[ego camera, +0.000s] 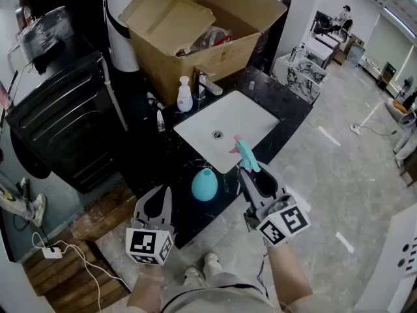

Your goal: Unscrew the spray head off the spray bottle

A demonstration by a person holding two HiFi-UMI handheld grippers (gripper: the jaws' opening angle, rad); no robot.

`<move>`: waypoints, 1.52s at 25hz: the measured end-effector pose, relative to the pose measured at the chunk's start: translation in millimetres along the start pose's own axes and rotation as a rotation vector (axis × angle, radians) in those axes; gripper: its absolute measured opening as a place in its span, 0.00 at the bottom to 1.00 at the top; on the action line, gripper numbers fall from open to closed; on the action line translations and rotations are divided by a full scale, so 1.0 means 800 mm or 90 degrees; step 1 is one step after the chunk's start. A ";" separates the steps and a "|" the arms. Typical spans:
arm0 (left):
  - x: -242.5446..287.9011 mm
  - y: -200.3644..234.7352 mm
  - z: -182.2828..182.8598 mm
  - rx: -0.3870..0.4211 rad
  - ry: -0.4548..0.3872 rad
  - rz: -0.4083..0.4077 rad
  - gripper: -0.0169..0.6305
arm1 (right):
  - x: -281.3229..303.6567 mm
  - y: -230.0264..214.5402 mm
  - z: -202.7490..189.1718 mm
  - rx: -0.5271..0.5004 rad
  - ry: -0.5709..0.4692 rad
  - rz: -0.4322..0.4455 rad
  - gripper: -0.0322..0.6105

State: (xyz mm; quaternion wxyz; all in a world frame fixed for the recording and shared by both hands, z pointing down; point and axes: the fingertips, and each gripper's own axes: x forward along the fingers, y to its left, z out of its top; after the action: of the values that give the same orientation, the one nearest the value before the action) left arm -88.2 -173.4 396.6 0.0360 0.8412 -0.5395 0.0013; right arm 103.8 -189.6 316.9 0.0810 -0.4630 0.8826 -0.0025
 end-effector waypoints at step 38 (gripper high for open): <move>-0.038 -0.011 0.007 -0.010 -0.012 0.017 0.03 | -0.071 0.000 -0.026 0.021 0.022 -0.047 0.26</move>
State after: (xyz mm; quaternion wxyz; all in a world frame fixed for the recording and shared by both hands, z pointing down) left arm -93.3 -142.8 389.3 0.0373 0.8338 -0.5508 -0.0104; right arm 132.9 -144.4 345.3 0.0732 -0.4939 0.8660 -0.0280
